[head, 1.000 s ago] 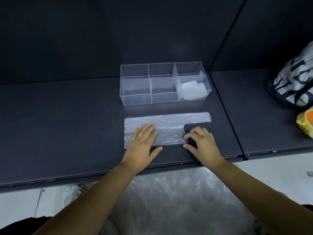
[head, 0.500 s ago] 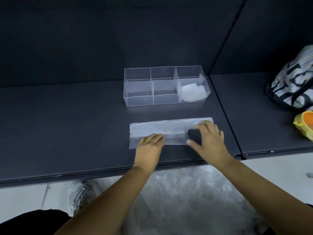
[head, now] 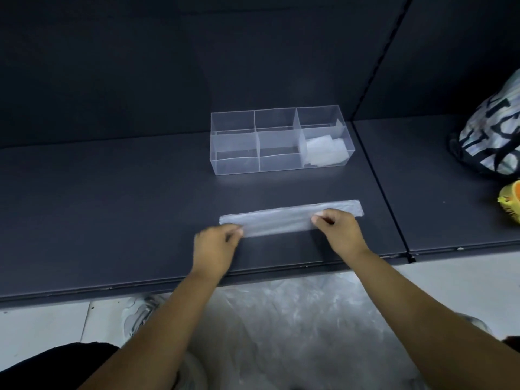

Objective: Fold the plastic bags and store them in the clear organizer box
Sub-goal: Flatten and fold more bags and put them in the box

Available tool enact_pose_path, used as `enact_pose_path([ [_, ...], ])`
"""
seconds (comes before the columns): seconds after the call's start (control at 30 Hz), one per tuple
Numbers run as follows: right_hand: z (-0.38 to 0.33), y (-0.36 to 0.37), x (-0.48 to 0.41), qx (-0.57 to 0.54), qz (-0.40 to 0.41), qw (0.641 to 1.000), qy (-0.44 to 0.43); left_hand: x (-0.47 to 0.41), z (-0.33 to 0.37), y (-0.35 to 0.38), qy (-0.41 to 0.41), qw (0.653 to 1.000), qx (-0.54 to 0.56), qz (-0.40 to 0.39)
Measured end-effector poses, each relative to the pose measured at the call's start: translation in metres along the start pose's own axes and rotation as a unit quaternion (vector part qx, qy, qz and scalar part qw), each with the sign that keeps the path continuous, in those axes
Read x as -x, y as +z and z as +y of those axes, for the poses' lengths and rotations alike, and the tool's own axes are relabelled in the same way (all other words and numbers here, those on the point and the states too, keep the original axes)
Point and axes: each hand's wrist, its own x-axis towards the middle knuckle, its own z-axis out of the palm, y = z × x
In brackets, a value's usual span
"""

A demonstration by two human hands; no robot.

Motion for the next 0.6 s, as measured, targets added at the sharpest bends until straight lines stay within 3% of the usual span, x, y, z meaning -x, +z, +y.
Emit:
enact_pose_path([
  [0.1,-0.005,0.005,-0.009,-0.008,0.033,0.999,0.032,-0.01,-0.016,-0.005,-0.127,0.991,0.039,0.01],
  [0.4,-0.014,0.023,-0.016,0.038,0.121,0.987,0.096,-0.013,-0.01,0.01,-0.181,0.974,-0.067,0.116],
  [0.43,-0.014,0.023,-0.016,0.042,0.123,0.987,0.097,-0.01,-0.007,0.012,-0.156,0.975,-0.078,0.135],
  [0.5,-0.015,0.024,-0.017,0.046,0.121,0.987,0.098,-0.006,0.0,0.02,-0.028,0.981,-0.093,0.166],
  [0.53,-0.015,0.023,-0.017,0.047,0.12,0.987,0.1,-0.004,0.004,0.025,0.049,0.981,-0.105,0.155],
  [0.6,-0.017,0.023,-0.016,0.052,0.114,0.987,0.104,0.0,0.008,0.037,0.13,0.979,-0.148,0.051],
])
